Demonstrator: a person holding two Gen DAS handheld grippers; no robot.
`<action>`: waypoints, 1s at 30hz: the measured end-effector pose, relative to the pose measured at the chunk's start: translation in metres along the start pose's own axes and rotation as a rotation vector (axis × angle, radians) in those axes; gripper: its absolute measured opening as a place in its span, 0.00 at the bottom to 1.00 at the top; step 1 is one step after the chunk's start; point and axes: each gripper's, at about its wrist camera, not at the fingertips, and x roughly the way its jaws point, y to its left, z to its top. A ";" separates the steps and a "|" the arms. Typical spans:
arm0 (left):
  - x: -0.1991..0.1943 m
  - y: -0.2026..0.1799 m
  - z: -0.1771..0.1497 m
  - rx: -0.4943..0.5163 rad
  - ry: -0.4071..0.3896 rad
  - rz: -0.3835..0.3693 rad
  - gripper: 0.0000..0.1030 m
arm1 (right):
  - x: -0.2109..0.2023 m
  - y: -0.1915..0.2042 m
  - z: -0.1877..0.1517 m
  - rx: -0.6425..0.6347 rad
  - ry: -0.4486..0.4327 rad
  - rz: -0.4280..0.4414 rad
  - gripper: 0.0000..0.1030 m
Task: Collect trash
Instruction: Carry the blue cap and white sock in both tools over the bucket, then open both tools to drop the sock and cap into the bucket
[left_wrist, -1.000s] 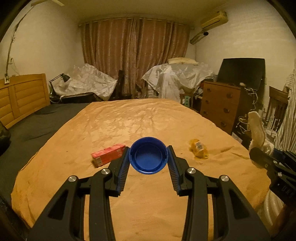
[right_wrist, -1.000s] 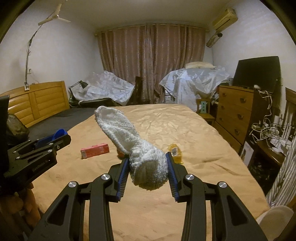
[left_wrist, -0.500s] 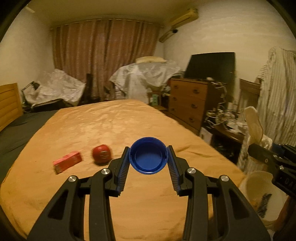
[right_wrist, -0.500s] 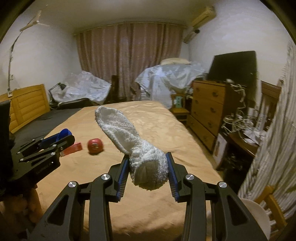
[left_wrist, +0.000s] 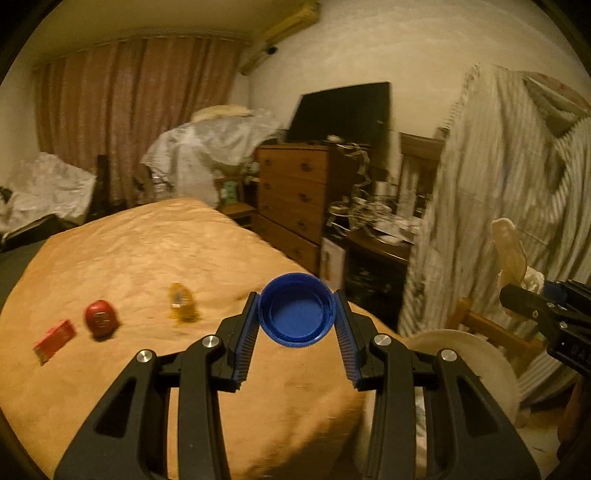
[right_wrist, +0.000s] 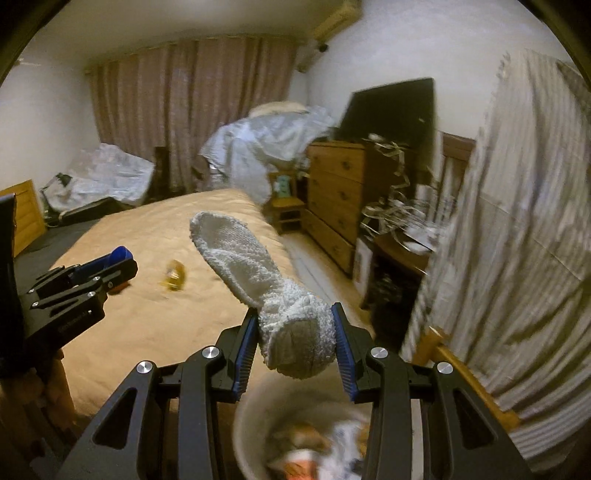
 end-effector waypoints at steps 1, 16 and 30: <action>0.003 -0.006 0.000 0.007 0.008 -0.016 0.37 | -0.002 -0.010 -0.003 0.006 0.007 -0.013 0.39; 0.067 -0.102 -0.012 0.137 0.220 -0.202 0.37 | 0.059 -0.127 -0.032 0.102 0.307 0.005 0.39; 0.126 -0.137 -0.038 0.292 0.459 -0.270 0.37 | 0.132 -0.136 -0.056 0.148 0.613 0.098 0.39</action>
